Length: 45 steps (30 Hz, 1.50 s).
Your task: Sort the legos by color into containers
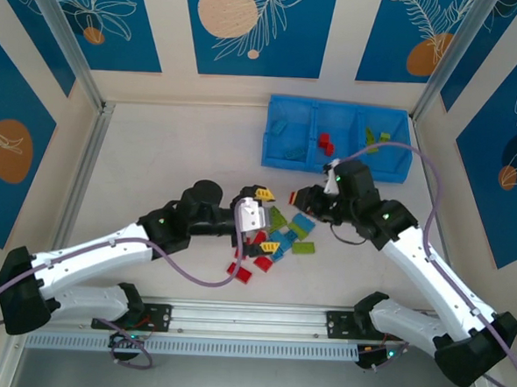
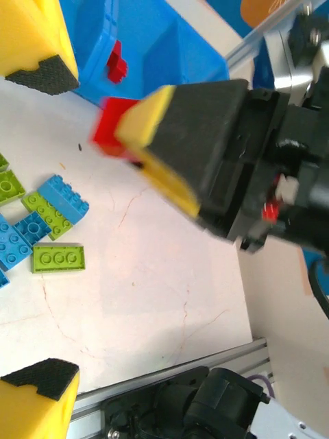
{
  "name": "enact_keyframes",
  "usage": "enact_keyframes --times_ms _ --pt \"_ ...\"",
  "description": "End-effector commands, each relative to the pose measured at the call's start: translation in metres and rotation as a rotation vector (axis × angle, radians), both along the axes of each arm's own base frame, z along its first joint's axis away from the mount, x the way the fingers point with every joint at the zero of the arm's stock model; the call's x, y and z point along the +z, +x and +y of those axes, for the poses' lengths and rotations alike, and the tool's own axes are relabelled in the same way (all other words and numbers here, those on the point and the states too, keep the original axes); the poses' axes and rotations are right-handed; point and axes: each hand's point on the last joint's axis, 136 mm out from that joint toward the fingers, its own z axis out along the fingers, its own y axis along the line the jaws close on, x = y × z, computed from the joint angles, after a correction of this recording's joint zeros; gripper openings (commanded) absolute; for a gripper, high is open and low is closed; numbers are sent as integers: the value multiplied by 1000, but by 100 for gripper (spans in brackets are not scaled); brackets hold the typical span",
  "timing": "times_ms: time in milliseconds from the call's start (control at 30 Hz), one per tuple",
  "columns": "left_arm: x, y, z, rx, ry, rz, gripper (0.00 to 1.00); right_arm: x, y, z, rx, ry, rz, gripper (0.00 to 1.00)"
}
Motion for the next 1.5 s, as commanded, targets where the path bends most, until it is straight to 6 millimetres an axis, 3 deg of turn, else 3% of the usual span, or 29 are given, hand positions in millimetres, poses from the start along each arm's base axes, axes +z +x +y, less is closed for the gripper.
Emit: enact_keyframes --times_ms 0,33,133,300,433,500,567,667,800,933,1033,1100,1200,1300,1467 --pt "13 2 17 98 -63 22 100 0 62 -57 -173 -75 -61 23" --pt "11 5 23 140 -62 45 100 -4 85 -75 -219 -85 -58 23" --pt "-2 16 45 294 -31 143 100 -22 143 -103 -265 -153 -44 23" --pt "-29 32 89 585 4 312 100 -50 221 -114 -252 -257 5 25" --pt "-46 35 115 730 6 382 100 -69 257 -120 -267 -308 74 40" --pt "-51 38 131 812 18 402 100 -59 262 -120 -270 -318 79 52" --pt "-56 39 143 881 34 419 100 -44 256 -120 -277 -319 75 55" --pt "-62 40 151 929 46 436 100 -23 226 -117 -283 -294 65 55" --pt "-69 41 151 945 57 461 100 -12 156 -94 -233 -266 26 57" --pt "-71 40 145 907 63 448 100 -51 72 -46 -57 -269 37 62" --pt "-70 38 138 849 77 425 100 -91 34 -32 54 -382 62 63" --pt "-71 33 132 796 94 417 100 -119 22 -36 77 -456 136 65" --pt "-72 32 131 783 104 418 100 -145 17 -30 159 -507 219 75" --pt "-76 32 132 796 107 428 100 -167 19 -21 219 -513 284 83" --pt "-83 31 134 807 86 455 100 -191 33 -11 269 -448 328 83"
